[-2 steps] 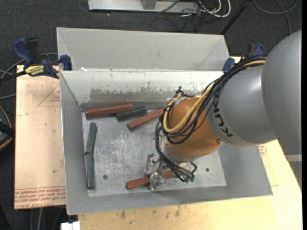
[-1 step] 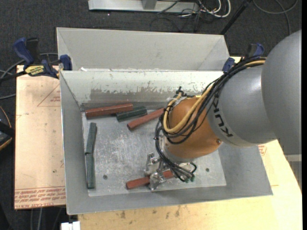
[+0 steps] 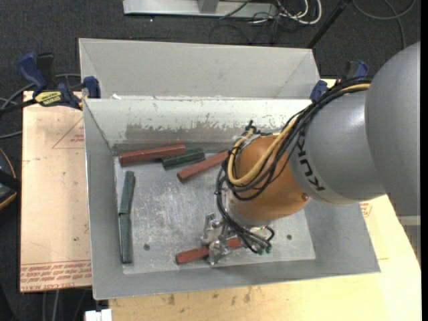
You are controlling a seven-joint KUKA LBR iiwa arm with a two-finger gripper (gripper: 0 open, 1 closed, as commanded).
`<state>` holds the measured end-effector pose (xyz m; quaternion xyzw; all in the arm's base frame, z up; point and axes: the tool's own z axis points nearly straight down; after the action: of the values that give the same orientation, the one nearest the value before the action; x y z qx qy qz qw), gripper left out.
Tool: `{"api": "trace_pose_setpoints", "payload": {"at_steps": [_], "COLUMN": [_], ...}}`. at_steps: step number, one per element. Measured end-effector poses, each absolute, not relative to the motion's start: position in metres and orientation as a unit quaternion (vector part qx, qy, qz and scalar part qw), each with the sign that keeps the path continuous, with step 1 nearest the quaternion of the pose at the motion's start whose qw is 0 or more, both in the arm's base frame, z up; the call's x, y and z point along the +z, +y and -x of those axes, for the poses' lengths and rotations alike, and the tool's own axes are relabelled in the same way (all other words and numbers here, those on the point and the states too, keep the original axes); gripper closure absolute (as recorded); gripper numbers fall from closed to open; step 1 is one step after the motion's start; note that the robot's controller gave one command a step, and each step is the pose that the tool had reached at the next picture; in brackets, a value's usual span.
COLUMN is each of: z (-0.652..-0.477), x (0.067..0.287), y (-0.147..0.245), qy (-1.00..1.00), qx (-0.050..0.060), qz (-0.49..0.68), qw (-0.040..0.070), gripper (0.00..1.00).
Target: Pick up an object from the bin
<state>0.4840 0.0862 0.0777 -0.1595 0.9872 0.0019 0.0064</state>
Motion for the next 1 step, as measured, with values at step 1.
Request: {"api": "trace_pose_setpoints", "payload": {"at_steps": [1], "z": [-0.4827], "x": [0.0826], "y": [0.0862], "qy": [0.987], "qx": [0.002], "qz": [0.160], "qw": [0.003], "gripper": [1.00]}}
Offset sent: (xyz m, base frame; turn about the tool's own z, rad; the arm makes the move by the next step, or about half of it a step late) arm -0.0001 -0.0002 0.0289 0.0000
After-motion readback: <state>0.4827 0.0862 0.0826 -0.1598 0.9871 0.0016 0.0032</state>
